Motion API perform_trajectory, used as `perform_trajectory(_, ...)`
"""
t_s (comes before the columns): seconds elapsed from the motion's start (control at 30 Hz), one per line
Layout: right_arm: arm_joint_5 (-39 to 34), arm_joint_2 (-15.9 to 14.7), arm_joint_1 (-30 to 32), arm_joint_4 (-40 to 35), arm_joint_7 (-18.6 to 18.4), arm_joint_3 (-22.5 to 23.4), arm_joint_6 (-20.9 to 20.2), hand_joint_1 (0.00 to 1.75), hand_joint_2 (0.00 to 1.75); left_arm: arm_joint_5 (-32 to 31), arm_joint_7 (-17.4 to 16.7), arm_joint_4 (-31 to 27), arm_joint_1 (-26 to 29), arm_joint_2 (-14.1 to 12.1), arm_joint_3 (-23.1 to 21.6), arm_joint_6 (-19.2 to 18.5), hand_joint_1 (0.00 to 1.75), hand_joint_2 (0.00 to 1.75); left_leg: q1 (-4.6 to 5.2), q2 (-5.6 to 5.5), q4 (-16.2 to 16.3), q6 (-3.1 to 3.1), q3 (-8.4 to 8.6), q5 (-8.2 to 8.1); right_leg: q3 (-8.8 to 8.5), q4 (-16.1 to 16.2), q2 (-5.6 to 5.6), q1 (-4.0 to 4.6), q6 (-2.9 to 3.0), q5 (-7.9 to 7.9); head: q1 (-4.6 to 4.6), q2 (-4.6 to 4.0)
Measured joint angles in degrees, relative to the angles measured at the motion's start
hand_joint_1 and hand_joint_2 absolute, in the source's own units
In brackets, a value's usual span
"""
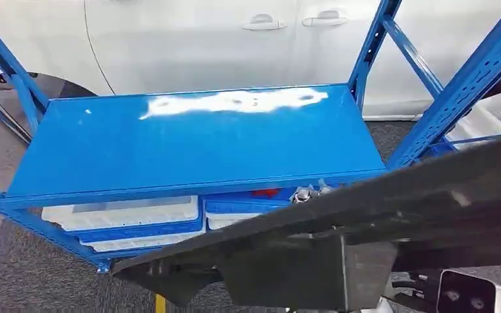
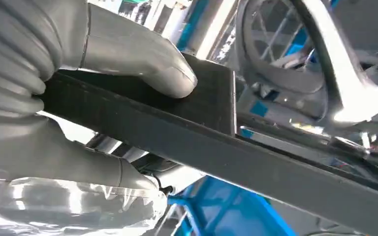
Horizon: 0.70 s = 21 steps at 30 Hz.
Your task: Take the parts from the cabinet and place them on the table.
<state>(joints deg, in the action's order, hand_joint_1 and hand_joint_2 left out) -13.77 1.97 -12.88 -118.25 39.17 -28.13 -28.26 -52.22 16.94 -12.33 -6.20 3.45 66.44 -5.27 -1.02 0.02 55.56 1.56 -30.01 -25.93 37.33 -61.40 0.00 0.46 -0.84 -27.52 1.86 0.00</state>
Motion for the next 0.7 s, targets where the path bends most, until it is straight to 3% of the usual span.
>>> perform_trajectory(0.07,-0.20,-0.98,0.76,0.00,0.00,0.06,0.39,1.75,1.75,-0.24,-0.48,0.00,0.19,0.05,-0.52,0.33,0.00,1.75,0.09,0.01,0.06,0.02,-1.26,0.88,2.94,-9.19,-0.01,-0.32,-0.49,-5.62,-0.02,0.00)
perform_trajectory(0.1,-0.33,-1.35,1.09,0.02,0.00,0.11,0.39,1.75,1.75,-0.44,-0.68,0.00,0.26,0.02,-0.68,0.44,0.00,1.75,0.10,0.03,0.19,-0.01,-1.94,1.34,3.84,-12.80,-0.01,-0.41,-0.64,-6.87,-0.02,0.00)
perform_trajectory(0.13,-0.46,-1.77,1.36,0.11,0.02,0.15,0.43,1.75,1.75,-0.57,-0.85,0.00,0.29,0.05,-0.79,0.48,0.00,1.75,0.10,0.07,0.34,-0.08,-2.71,1.80,3.43,-13.99,-0.01,-0.54,-0.73,-6.31,0.00,0.00)
perform_trajectory(0.17,-0.52,-1.99,1.48,0.20,0.00,0.20,0.50,1.75,1.75,-0.57,-0.87,0.00,0.29,0.07,-0.81,0.52,0.00,1.75,0.11,0.08,0.48,-0.15,-3.28,2.14,1.86,-12.36,-0.01,-0.61,-0.69,-4.77,-0.02,0.00)
perform_trajectory(0.2,-0.52,-2.18,1.56,0.28,0.02,0.20,0.54,1.75,1.75,-0.61,-0.91,0.00,0.27,0.11,-0.83,0.55,0.00,1.75,0.13,0.07,0.61,-0.23,-3.81,2.46,-1.16,-8.22,0.00,-0.61,-0.47,-2.53,-0.02,0.00)
perform_trajectory(0.23,-0.52,-2.31,1.55,0.33,0.02,0.20,0.54,1.75,1.75,-0.63,-1.00,0.00,0.25,0.15,-0.85,0.59,0.00,1.75,0.26,0.01,0.77,-0.37,-4.20,2.78,-5.16,-2.13,0.02,-0.52,-0.02,-0.56,0.00,0.00)
perform_trajectory(0.27,-0.55,-2.45,1.49,0.33,0.02,0.20,0.48,1.75,1.75,-0.63,-1.03,0.00,0.25,0.39,-0.87,0.63,0.00,1.75,0.23,-0.01,0.83,-0.46,-4.39,3.06,-8.64,3.14,0.09,-0.30,0.68,-0.20,0.00,0.00)
perform_trajectory(0.3,-0.59,-2.55,1.44,0.33,0.02,0.17,0.41,1.75,1.75,-0.61,-1.03,0.00,0.24,0.59,-0.87,0.63,0.00,1.75,0.51,-0.03,0.89,-0.79,-4.69,3.41,-10.45,6.39,0.01,-0.14,0.98,-1.52,-0.02,0.00)
perform_trajectory(0.33,-0.70,-2.66,1.42,0.35,0.02,0.20,0.37,1.75,1.75,-0.61,-1.05,0.00,0.21,0.72,-0.87,0.72,0.00,1.75,0.23,0.01,0.69,-1.25,-4.75,3.93,-10.12,6.39,0.01,-0.04,0.82,-1.16,-0.02,0.00)
perform_trajectory(0.4,-0.55,-2.88,1.31,0.46,0.02,0.22,0.61,1.75,1.75,-0.59,-1.11,0.00,0.18,0.79,-0.87,0.81,0.00,1.75,-0.03,0.02,0.29,-1.92,-4.79,4.74,-9.76,6.44,0.05,0.30,1.36,-0.46,0.00,0.00)
perform_trajectory(0.43,-0.29,-2.97,1.19,0.50,0.02,0.28,1.00,1.75,1.75,-0.61,-1.13,0.00,0.31,0.83,-0.87,0.81,0.00,1.75,0.34,-0.13,-0.09,-2.37,-4.78,5.30,-9.41,7.28,-0.09,0.12,1.77,0.45,-0.02,0.00)
perform_trajectory(0.47,-0.02,-3.04,0.89,0.63,0.02,0.28,1.33,1.75,1.75,-0.65,-1.16,0.00,0.33,0.81,-0.87,0.85,0.00,1.75,0.31,-0.04,1.01,-2.45,-5.54,3.54,-9.28,7.82,-0.63,-0.36,2.02,1.37,0.00,0.00)
perform_trajectory(0.5,0.02,-3.08,0.68,0.77,0.02,0.37,1.62,1.75,1.75,-0.63,-1.20,0.00,0.33,0.81,-0.87,0.87,0.00,1.75,0.37,-0.13,3.58,-2.45,-6.49,0.33,-8.64,7.93,-0.57,-0.48,2.59,1.96,-0.02,0.00)
perform_trajectory(0.57,-0.37,-3.14,0.59,1.03,0.02,0.79,1.44,1.75,1.75,-0.55,-1.24,0.00,0.30,1.01,-0.87,0.85,0.00,1.75,0.21,-0.11,12.42,-2.83,-9.07,-5.82,-7.09,7.54,-0.69,-0.33,2.73,2.91,0.00,0.00)
perform_trajectory(0.6,-0.59,-3.19,0.59,1.18,0.02,0.85,1.24,1.75,1.75,-0.52,-1.29,0.00,0.32,1.07,-0.87,0.87,0.00,1.75,0.13,-0.11,16.57,-3.06,-10.09,-7.45,-6.16,7.30,-0.71,-0.30,2.68,3.44,-0.02,0.00)
perform_trajectory(0.63,-0.74,-3.21,0.57,1.40,0.02,0.85,0.92,1.75,1.75,-0.44,-1.31,0.00,0.34,1.09,-0.87,0.87,0.00,1.75,0.05,-0.10,18.55,-3.24,-10.09,-7.37,-5.24,6.95,-0.72,-0.33,2.59,3.87,0.00,0.00)
perform_trajectory(0.67,-0.76,-3.25,0.57,1.60,0.02,0.87,0.61,1.75,1.75,-0.33,-1.33,0.00,0.34,1.09,-0.87,0.87,0.00,1.75,-0.08,-0.09,17.90,-3.38,-8.86,-5.77,-4.25,6.47,-0.72,-0.42,2.44,4.27,0.00,0.00)
perform_trajectory(0.7,-0.76,-3.34,0.53,1.77,0.02,0.87,0.26,1.75,1.75,-0.11,-1.38,0.00,0.31,1.09,-0.87,0.96,0.00,1.75,-0.23,-0.08,14.90,-3.51,-6.48,-3.51,-3.24,5.90,-0.72,-0.55,2.21,4.59,0.00,0.00)
